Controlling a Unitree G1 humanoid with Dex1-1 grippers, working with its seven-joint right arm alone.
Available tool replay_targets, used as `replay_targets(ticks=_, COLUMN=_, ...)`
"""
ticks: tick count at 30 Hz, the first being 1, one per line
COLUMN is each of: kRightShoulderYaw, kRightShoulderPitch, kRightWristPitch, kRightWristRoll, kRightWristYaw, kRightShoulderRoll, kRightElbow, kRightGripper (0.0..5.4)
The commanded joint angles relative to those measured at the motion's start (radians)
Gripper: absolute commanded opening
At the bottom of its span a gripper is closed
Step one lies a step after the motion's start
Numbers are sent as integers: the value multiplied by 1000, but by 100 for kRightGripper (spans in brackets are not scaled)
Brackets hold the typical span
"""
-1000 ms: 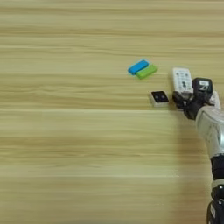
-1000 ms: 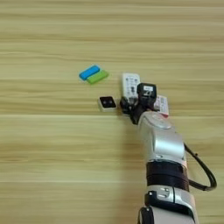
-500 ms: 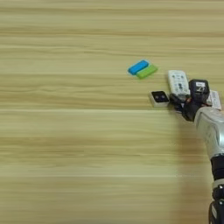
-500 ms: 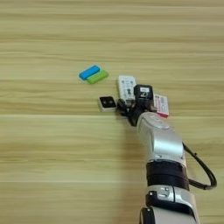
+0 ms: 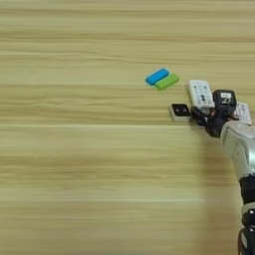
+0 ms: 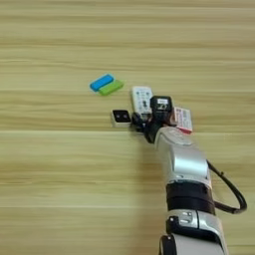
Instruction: Move the objects on the table
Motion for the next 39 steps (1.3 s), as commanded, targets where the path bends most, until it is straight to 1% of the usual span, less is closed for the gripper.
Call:
replay_targets(ticks=1, kRightShoulderYaw=-2, kRightShoulderPitch=-73, kRightWristPitch=-19, kRightWristRoll=0, kRightWristYaw=7, kRightShoulderRoll=-37, kRightElbow=-36, kRightGripper=290)
replay_targets(ticks=16, kRightShoulderYaw=-1, kRightShoulderPitch=-75, kRightWristPitch=-17, kRightWristRoll=-3, kRightWristYaw=15, kRightShoulderRoll=-38, kRightElbow=-32, kRightGripper=290)
replay_targets(ticks=17, kRightShoulderYaw=-1, kRightShoulderPitch=-75, kRightWristPitch=-17, kRightWristRoll=-3, kRightWristYaw=15, kRightShoulderRoll=-38, kRightElbow=-31, kRightGripper=319)
replay_targets(ticks=19, kRightShoulderYaw=-1, kRightShoulderPitch=-76, kRightWristPitch=-17, kRightWristRoll=-3, kRightWristYaw=16, kRightShoulderRoll=-38, kRightElbow=-31, kRightGripper=335)
replay_targets(ticks=21, kRightShoulderYaw=0, kRightShoulderPitch=-76, kRightWristPitch=-18, kRightWristRoll=-4, kRightWristYaw=15, kRightShoulderRoll=-38, kRightElbow=-30, kRightGripper=365)
replay_targets(ticks=23, kRightShoulderYaw=0, kRightShoulderPitch=-77, kRightWristPitch=-18, kRightWristRoll=-4, kRightWristYaw=15, kRightShoulderRoll=-38, kRightElbow=-30, kRightGripper=381)
replay_targets(ticks=34, kRightShoulderYaw=1, kRightShoulderPitch=-76, kRightWristPitch=-28, kRightWristRoll=-6, kRightWristYaw=14, kRightShoulderRoll=-38, kRightElbow=-29, kRightGripper=507)
replay_targets(ticks=38, kRightShoulderYaw=-1, kRightShoulderPitch=-75, kRightWristPitch=-40, kRightWristRoll=-10, kRightWristYaw=5, kRightShoulderRoll=-36, kRightElbow=-30, kRightGripper=535)
replay_targets(ticks=39, kRightShoulderYaw=-1, kRightShoulderPitch=-75, kRightWristPitch=-43, kRightWristRoll=-11, kRightWristYaw=4, kRightShoulderRoll=-36, kRightElbow=-31, kRightGripper=535)
